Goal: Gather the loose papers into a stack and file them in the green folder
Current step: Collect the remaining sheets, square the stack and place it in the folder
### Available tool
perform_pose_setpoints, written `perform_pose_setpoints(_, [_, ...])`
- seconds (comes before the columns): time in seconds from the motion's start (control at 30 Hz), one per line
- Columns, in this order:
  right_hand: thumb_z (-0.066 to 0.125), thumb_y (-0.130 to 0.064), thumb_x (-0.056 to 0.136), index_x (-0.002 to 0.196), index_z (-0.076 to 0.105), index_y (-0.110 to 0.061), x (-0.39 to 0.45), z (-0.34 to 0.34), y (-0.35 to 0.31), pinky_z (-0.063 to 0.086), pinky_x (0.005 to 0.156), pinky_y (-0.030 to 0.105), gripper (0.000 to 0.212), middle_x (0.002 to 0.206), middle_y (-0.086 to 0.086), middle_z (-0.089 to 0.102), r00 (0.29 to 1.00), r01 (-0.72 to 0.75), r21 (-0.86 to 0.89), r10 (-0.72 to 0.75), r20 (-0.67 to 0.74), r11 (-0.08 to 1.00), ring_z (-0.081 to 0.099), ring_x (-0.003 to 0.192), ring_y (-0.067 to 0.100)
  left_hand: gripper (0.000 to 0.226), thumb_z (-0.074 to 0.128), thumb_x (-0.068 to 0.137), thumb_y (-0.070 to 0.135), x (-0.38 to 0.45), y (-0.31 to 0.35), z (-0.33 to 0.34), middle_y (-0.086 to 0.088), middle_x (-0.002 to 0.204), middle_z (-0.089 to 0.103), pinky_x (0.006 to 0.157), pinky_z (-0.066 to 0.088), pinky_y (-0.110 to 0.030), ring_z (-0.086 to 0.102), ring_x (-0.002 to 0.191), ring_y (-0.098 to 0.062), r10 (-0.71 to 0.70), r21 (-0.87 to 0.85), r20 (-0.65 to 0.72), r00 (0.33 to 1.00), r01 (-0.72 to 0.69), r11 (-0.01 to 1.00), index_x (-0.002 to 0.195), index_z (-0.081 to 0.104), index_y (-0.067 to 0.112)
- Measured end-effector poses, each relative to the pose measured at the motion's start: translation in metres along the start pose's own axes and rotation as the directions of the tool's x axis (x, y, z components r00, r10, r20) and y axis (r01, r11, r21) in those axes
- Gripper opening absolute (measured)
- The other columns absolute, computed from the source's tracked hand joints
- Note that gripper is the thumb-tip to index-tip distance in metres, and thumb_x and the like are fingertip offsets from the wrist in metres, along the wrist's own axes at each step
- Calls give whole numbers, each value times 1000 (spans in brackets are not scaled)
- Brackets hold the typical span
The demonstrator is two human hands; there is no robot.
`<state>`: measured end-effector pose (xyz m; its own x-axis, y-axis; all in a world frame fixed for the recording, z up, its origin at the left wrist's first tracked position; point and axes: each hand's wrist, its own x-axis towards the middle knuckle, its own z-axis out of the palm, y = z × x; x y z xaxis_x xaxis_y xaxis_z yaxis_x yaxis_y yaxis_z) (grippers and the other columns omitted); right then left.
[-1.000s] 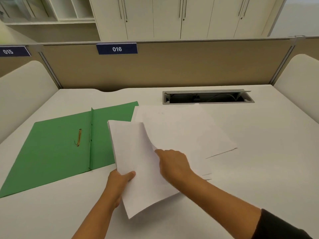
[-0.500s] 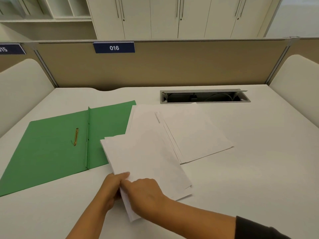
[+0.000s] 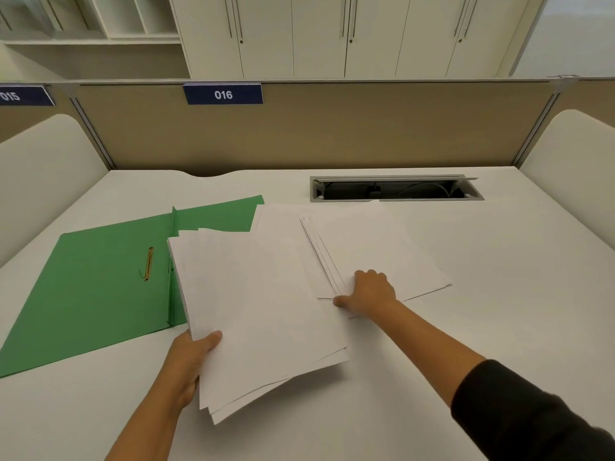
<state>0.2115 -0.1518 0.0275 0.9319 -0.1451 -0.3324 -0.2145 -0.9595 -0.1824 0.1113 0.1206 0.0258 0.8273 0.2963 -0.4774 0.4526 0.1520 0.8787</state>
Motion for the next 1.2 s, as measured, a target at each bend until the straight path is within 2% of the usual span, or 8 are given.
perform_pose_setpoints(0.17, [63,-34,76,113,48,-9,1,-1,-11,43,71,33,48,116,11,57,999,-17,54,15,28,998,50,111,30,37,54,88,3,2,-2,2,-15,100,60,87,45,-45,57,94,-35,-7,-5,23,1000,7,1000,125,48,0])
perform_pose_setpoints(0.27, [53,-14,78,113,44,-7,-2,2,-17,47,79,36,37,117,15,54,999,-28,57,26,34,998,50,110,33,36,53,89,2,3,-3,5,-10,90,61,85,45,-44,57,92,-34,-4,-6,42,999,4,1000,124,49,1])
perform_pose_setpoints(0.37, [48,-3,84,109,49,-7,-5,1,-17,46,80,31,26,118,14,58,1000,-11,15,11,-14,1000,55,111,30,36,53,89,3,3,-2,9,-14,97,61,86,45,-44,57,92,-34,-3,-8,48,999,4,1000,125,49,0])
perform_pose_setpoints(0.6, [42,1,88,107,56,-6,-31,-40,-26,37,65,29,25,107,11,66,971,97,-40,-103,-217,995,59,84,27,35,54,88,3,4,0,25,-18,108,61,90,47,-46,58,98,-36,-15,-3,105,994,15,1000,123,51,2])
perform_pose_setpoints(0.7, [41,2,88,113,53,-7,-61,-47,-49,38,68,31,30,111,11,64,954,177,-75,-190,-234,981,62,96,30,30,54,88,3,5,0,38,-14,100,63,88,48,-44,59,97,-36,-21,26,133,991,18,999,118,52,5])
perform_pose_setpoints(0.87, [42,1,90,120,52,-5,-110,-17,-84,45,86,34,32,123,14,60,942,332,-104,-335,-16,938,58,112,32,24,56,86,4,6,-2,55,-13,95,67,73,52,-38,63,87,-32,-60,74,183,981,48,996,110,55,6])
perform_pose_setpoints(1.07, [52,-13,92,129,48,-5,-127,13,-97,44,98,35,38,129,15,56,916,363,-55,-345,206,930,55,117,31,20,55,86,11,6,-5,55,-12,85,69,66,52,-34,64,77,-29,-117,174,191,975,84,981,104,63,6])
perform_pose_setpoints(1.2, [50,-17,93,128,48,-6,-132,16,-98,42,99,35,37,130,15,54,894,368,-2,-353,276,930,53,119,31,43,40,91,51,8,-6,55,-9,90,70,70,49,-36,64,87,-29,-235,-37,173,957,244,969,97,65,16])
